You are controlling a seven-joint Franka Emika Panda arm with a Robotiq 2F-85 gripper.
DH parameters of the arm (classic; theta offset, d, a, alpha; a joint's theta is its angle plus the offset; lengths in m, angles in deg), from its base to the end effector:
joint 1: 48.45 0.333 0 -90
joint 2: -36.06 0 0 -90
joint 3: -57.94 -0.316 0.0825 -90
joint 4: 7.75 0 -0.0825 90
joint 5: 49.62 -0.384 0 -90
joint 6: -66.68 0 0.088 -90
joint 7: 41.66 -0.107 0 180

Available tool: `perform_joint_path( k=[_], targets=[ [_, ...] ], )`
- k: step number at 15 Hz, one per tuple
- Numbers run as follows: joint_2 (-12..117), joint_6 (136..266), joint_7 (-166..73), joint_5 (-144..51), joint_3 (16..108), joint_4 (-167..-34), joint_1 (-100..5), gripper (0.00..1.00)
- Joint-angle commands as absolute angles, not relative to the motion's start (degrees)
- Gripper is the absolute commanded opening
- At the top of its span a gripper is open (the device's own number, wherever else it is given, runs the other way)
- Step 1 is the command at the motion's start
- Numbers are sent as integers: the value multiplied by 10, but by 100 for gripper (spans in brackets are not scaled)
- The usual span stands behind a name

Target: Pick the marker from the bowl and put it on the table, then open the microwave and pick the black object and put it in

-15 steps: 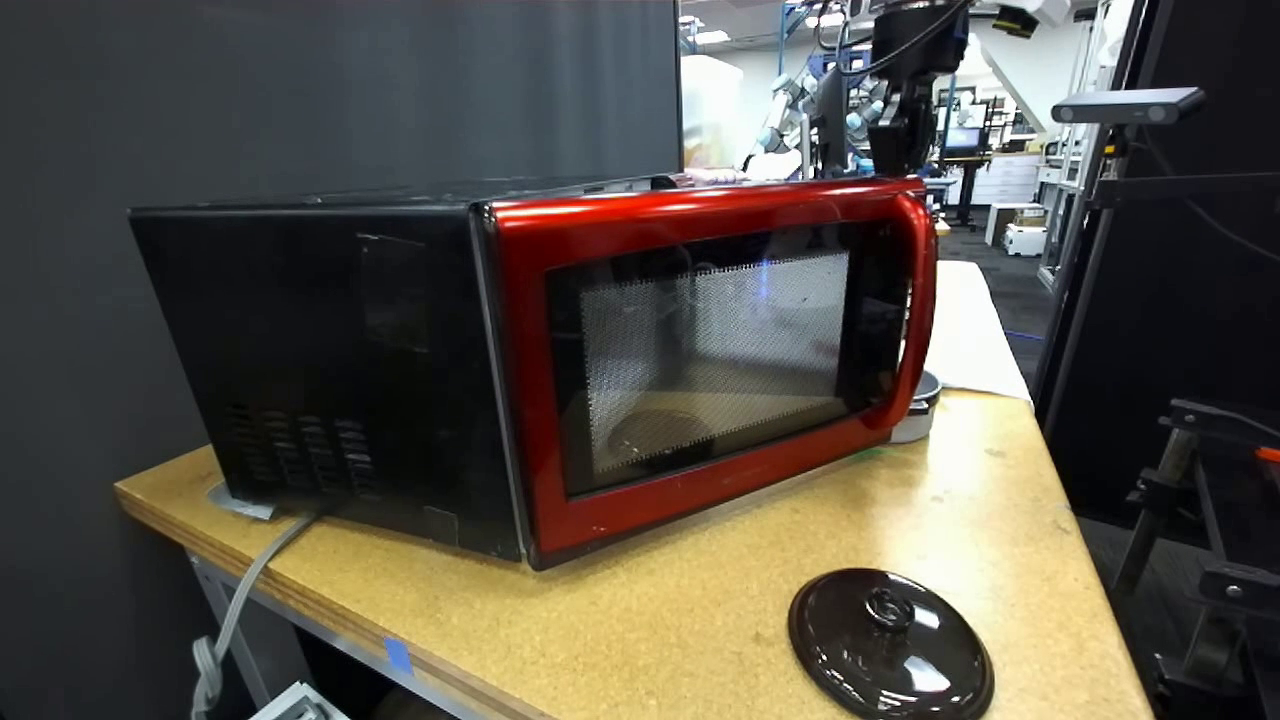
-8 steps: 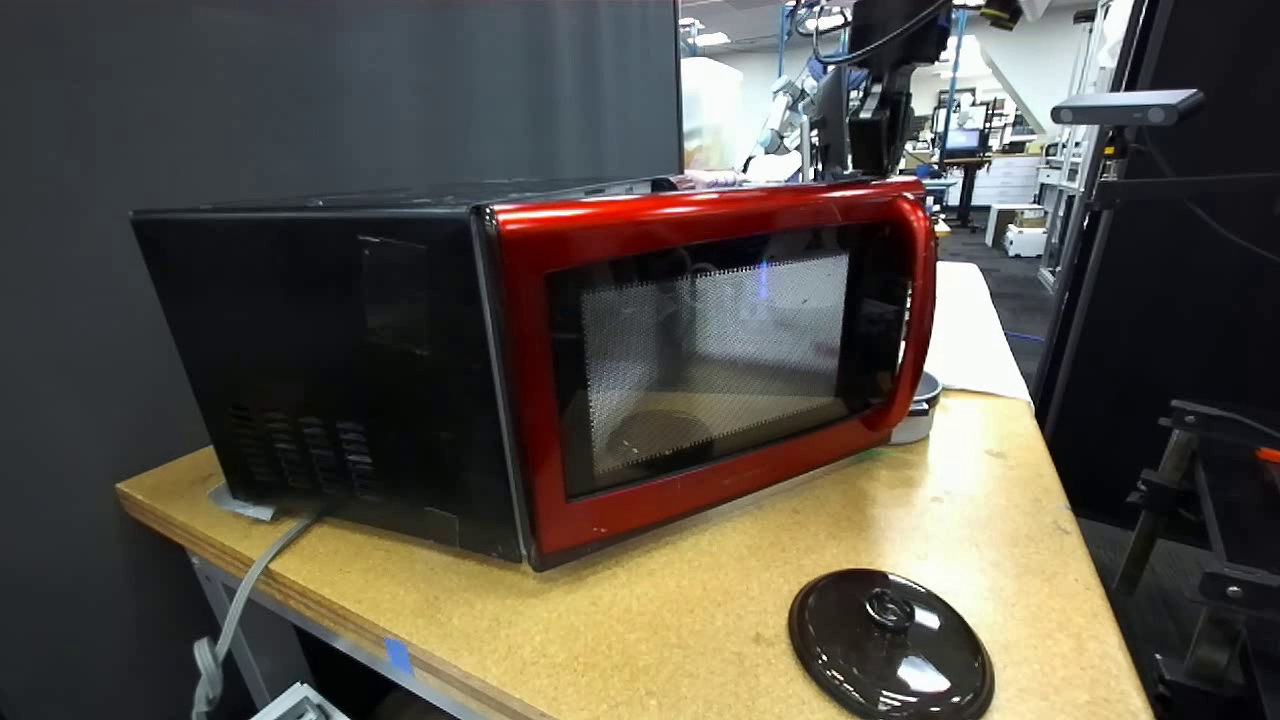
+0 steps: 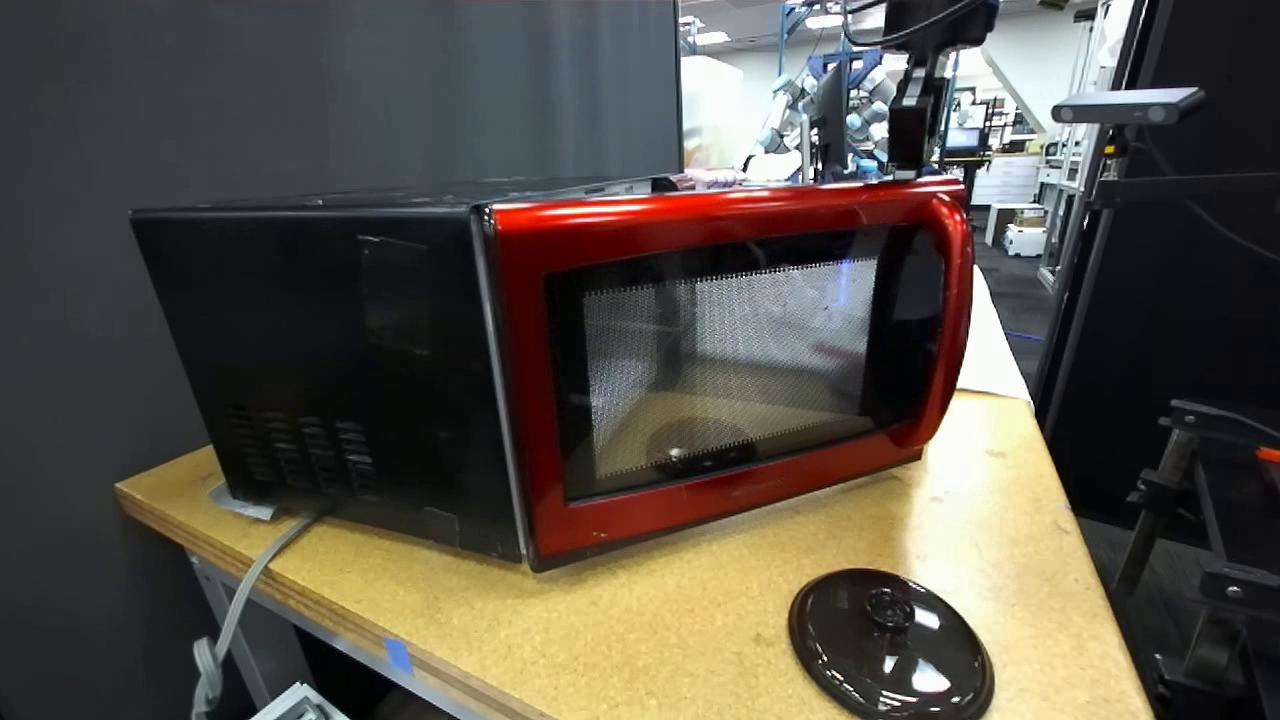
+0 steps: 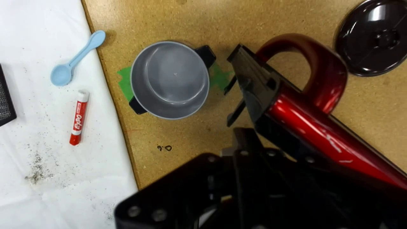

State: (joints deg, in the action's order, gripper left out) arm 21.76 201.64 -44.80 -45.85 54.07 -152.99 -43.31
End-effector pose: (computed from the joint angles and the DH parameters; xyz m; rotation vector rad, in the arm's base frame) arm 0.4361 0.0679 0.3695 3.0740 0.2245 0.1166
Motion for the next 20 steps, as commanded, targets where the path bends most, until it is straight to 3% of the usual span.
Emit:
perform_joint_path(
  k=[1,11,20],
  targets=[
    [175,2013,-419,-480,542,-1572,-428,0],
    [112,2007,-367,-491,518,-1644,-363,0],
    [138,2023,-359,-487,537,-1619,-382,0]
  ],
)
